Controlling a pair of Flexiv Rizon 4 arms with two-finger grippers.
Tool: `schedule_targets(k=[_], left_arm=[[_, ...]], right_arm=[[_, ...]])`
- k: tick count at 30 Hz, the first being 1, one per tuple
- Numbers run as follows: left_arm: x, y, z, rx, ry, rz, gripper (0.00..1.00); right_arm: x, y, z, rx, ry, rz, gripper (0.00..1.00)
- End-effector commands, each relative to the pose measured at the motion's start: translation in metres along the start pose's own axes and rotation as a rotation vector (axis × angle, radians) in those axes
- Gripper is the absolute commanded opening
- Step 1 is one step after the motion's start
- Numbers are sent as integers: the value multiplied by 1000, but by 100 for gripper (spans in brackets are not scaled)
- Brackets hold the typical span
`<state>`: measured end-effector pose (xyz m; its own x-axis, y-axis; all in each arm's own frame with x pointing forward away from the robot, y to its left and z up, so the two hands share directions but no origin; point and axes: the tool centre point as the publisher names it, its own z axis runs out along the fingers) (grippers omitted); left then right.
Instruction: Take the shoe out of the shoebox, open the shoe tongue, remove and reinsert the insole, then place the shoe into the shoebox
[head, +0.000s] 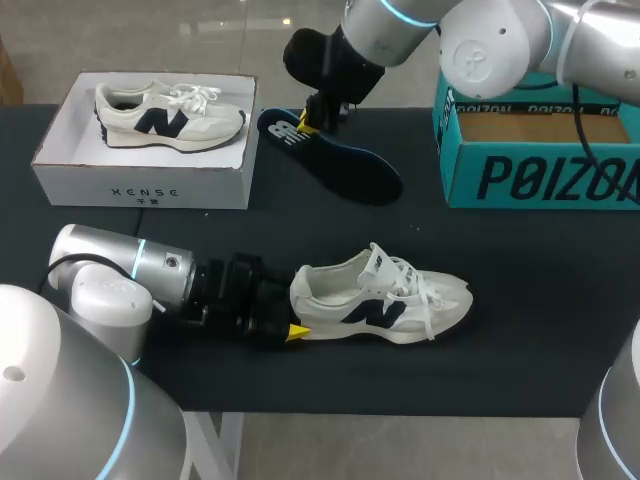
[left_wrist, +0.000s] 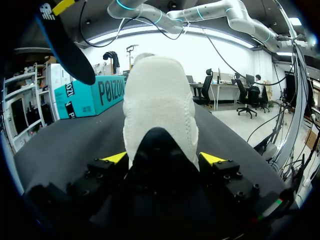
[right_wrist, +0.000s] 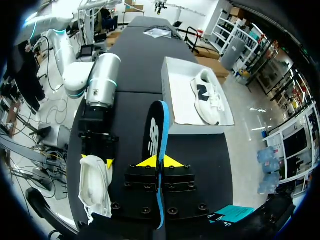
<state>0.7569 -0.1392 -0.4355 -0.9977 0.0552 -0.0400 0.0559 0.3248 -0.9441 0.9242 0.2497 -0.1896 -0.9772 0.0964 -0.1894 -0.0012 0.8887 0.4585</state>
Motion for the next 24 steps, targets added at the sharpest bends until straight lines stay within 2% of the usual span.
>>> schedule_targets(k=[1,3,5,8,13,18,24], left_arm=[[-1,4,3,0,0,1,0],[-1,4,3,0,0,1,0],[-1,4,3,0,0,1,0],[-1,4,3,0,0,1,0],[-1,4,3,0,0,1,0],[-1,4,3,0,0,1,0],[-1,4,3,0,0,1,0]], right_arm=[[11,-3,-7,-49,-15,42,0],[31,-2,-19,-97,-59,67,0],[51,2,-31,-176,-77,112,0],[76,12,-48,-190,-121,176,0],[117,24,-73,-271,-198,267,0],[145,28,-98,-362,-231,334,0],[155,18,-137,-420,-295,338,0]])
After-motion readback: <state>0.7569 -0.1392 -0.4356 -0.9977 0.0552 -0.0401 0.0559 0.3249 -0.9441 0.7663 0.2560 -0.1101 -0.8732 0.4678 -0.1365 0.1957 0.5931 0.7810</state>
